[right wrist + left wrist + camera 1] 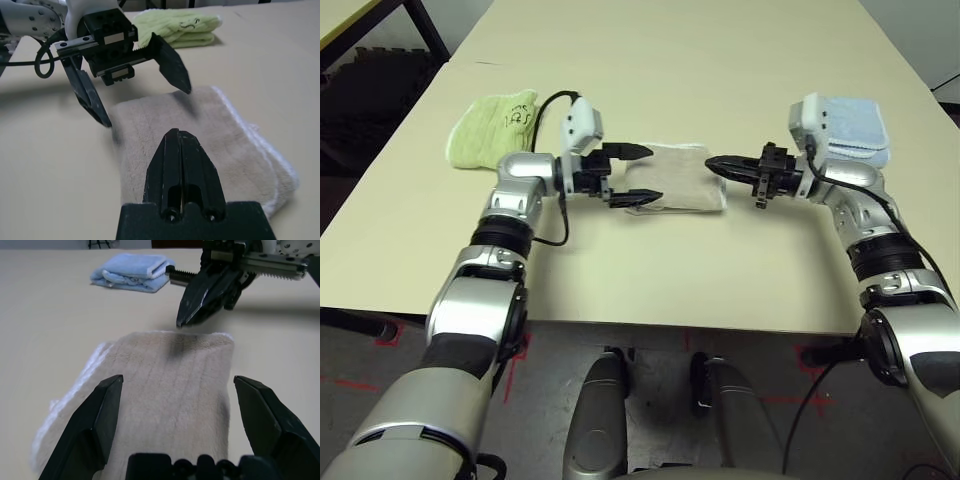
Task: Fold the towel and set it aside.
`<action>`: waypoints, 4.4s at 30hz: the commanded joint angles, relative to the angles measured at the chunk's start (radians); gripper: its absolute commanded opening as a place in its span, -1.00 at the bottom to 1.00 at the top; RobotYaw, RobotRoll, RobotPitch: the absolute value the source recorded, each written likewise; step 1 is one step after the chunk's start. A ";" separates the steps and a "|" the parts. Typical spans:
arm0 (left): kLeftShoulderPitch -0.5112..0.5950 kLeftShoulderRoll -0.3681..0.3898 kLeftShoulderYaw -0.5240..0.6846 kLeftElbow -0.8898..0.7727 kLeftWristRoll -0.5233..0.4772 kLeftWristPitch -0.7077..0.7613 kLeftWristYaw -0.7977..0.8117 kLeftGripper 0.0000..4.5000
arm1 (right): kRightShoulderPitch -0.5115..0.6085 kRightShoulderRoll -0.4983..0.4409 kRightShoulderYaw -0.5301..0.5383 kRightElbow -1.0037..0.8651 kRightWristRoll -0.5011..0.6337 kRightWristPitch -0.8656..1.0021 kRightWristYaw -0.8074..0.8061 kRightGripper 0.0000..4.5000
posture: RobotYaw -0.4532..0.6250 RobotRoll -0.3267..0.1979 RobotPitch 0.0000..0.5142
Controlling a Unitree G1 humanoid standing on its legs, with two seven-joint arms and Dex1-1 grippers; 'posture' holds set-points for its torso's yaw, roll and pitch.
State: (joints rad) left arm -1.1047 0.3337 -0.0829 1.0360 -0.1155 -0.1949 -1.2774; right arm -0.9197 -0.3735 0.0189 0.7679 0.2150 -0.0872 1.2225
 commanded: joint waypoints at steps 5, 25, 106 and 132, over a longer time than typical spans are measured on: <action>-0.032 -0.042 -0.032 0.098 0.084 0.065 0.098 1.00 | -0.015 0.050 0.025 0.112 -0.054 -0.061 -0.043 -0.99 | 0.03 0.25 -0.29; -0.046 -0.046 0.070 0.070 0.003 0.038 -0.094 -0.98 | -0.023 0.064 0.020 0.180 -0.091 -0.108 -0.061 -1.00 | 0.03 0.25 -0.26; -0.034 -0.026 0.105 0.253 0.146 0.105 0.544 -0.98 | -0.201 0.188 -0.046 0.516 -0.257 -0.109 -0.603 -1.00 | 0.01 0.25 -0.18; 0.027 0.167 0.153 -0.001 -0.009 -0.068 -0.246 0.61 | -0.175 -0.152 -0.245 0.213 0.116 0.854 0.012 0.47 | -0.02 0.25 -0.09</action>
State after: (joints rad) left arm -1.0898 0.4918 0.0778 1.0627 -0.1084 -0.2436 -1.5002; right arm -1.1058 -0.5060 -0.2091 1.0321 0.3012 0.6770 1.2611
